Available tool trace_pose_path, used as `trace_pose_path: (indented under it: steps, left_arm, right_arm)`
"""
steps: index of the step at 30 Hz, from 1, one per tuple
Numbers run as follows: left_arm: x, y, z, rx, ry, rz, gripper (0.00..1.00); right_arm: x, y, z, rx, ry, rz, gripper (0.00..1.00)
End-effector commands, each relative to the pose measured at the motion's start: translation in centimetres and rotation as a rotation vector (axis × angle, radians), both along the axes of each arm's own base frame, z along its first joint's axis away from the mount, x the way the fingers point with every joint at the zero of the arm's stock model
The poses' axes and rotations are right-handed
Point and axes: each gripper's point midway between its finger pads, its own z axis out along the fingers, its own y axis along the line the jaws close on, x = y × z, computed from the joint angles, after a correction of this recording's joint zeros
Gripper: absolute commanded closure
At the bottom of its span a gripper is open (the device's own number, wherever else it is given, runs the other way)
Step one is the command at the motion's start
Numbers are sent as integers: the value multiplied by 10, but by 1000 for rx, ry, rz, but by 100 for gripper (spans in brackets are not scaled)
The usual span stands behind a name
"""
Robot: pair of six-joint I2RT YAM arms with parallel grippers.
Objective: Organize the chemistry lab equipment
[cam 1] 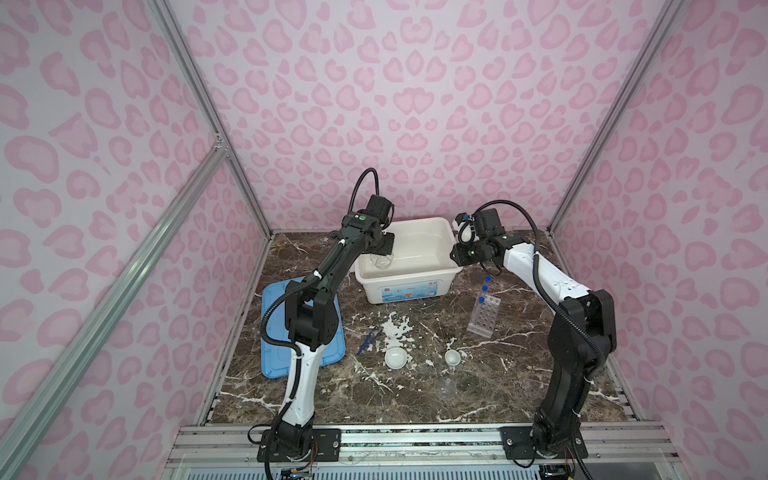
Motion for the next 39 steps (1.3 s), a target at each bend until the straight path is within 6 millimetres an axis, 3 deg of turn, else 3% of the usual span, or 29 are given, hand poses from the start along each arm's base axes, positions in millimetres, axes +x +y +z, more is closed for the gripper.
trace_pose_path:
  steps: [1, 12, 27, 39]
  left_arm:
    - [2, 6, 13, 15, -43, 19, 90]
    - [-2, 14, 4, 52, -30, 38, 90]
    - [-23, 20, -28, 77, 29, 48, 91]
    - [-33, 25, -48, 66, 57, 87, 92]
  right_arm:
    - [-6, 3, -7, -16, 20, 28, 71]
    - [-21, 7, -5, -29, 27, 88, 73]
    - [-37, 15, -8, -28, 45, 108, 73]
    - [-40, 10, -10, -38, 41, 74, 73]
